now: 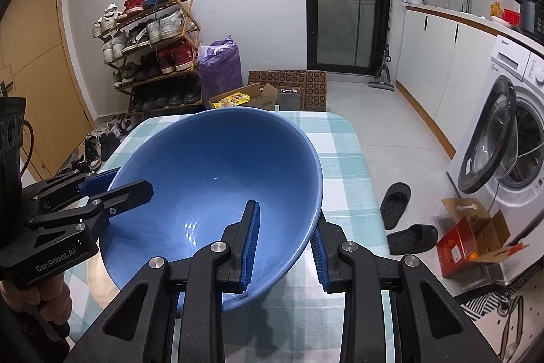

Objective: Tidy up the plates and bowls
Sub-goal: 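Lift the large blue bowl with both grippers and lower it onto the stacked bowls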

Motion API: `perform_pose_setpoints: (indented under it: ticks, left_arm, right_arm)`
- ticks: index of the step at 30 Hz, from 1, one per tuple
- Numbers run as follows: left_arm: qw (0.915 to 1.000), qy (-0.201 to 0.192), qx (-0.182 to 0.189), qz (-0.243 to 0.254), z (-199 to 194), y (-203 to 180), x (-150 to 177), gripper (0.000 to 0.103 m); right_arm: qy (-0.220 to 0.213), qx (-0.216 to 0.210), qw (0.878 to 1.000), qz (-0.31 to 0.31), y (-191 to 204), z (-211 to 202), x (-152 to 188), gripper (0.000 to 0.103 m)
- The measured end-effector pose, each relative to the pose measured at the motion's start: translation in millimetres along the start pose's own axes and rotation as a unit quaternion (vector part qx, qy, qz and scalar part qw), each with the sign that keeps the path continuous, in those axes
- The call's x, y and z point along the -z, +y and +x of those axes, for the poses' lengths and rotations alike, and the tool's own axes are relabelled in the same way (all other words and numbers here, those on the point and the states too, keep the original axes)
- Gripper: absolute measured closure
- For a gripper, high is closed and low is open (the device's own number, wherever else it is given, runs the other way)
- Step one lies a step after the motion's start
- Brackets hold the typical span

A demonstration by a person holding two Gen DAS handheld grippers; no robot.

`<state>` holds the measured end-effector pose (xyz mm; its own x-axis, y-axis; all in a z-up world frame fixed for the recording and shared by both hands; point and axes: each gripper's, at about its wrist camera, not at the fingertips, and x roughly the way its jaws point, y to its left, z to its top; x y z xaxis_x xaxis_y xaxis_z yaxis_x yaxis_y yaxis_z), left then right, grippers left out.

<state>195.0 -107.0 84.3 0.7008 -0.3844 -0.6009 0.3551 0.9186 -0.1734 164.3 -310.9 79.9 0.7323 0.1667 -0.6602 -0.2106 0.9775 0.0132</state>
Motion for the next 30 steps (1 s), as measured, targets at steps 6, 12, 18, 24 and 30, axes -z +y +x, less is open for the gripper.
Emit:
perform_pose_setpoints:
  ticks: [6, 12, 18, 24, 30]
  left_arm:
    - [0.9999, 0.007, -0.007, -0.009, 8.0, 9.8, 3.9, 0.069]
    - [0.9998, 0.014, -0.010, -0.011, 16.8, 12.9, 6.4, 0.069]
    - [0.9995, 0.024, -0.012, -0.016, 25.0, 17.5, 10.6, 0.069]
    - [0.9992, 0.031, -0.015, -0.019, 29.2, 21.7, 15.1, 0.069]
    - [0.9990, 0.037, -0.012, -0.020, 34.5, 24.0, 18.6, 0.069]
  right_arm:
    - [0.012, -0.005, 1.000, -0.010, 10.7, 19.3, 2.7, 0.073]
    - [0.015, -0.006, 1.000, -0.006, 13.1, 32.3, 6.9, 0.073]
    - [0.022, -0.005, 1.000, -0.006, 13.8, 41.2, 8.9, 0.073]
    - [0.031, -0.005, 0.999, -0.009, 15.8, 50.2, 14.7, 0.073]
    - [0.038, -0.001, 0.999, -0.012, 20.0, 58.4, 19.0, 0.073]
